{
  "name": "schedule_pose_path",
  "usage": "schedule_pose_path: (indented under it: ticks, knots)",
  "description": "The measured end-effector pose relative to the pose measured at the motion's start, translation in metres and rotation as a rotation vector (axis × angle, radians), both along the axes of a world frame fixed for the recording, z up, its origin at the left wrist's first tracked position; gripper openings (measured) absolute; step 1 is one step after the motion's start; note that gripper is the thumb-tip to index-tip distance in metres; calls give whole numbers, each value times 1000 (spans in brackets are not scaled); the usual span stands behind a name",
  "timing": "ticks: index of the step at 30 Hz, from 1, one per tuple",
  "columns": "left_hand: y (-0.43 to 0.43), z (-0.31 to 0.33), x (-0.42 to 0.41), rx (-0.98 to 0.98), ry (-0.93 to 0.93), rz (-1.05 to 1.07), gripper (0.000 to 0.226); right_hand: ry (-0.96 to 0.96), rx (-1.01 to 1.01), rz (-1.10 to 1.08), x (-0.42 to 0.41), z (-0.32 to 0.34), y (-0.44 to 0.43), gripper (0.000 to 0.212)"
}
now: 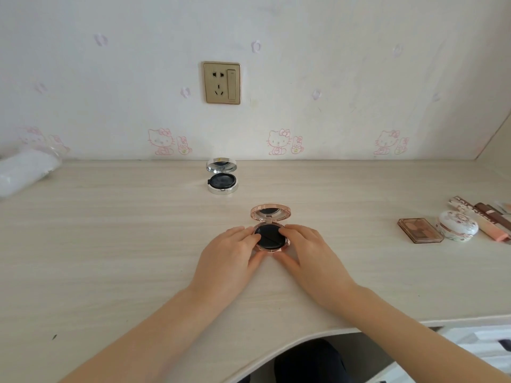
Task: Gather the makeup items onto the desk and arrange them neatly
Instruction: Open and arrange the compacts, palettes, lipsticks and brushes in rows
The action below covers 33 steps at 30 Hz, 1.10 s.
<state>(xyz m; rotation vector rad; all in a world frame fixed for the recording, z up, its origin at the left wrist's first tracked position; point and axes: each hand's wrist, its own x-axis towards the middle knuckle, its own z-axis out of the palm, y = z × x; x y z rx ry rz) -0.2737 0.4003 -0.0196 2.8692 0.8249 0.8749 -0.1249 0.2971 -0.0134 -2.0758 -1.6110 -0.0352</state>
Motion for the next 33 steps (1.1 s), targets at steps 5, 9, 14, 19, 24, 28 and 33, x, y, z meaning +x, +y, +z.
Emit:
schedule_pose_path:
  ticks: [5,9,14,19,24,28,33]
  knots:
    - [22,6,18,63,36,-6,31,22,-51,-11,14,5,23,47]
    - [47,4,35,97,66,-5,46,48,-78,-9,27,10,46,45]
    - [78,2,55,166,95,9,45,40,-91,-20,45,11,75,42]
    - [105,-1,74,204,131,32,23,52,-92,-28,58,11,100,40]
    - [120,0,85,250,140,48,11,58,-104,-29,68,11,119,39]
    - [128,0,89,290,125,62,11,53,-122,-27,73,11,129,40]
    - [132,0,92,301,131,77,14,48,-123,-32,74,11,135,40]
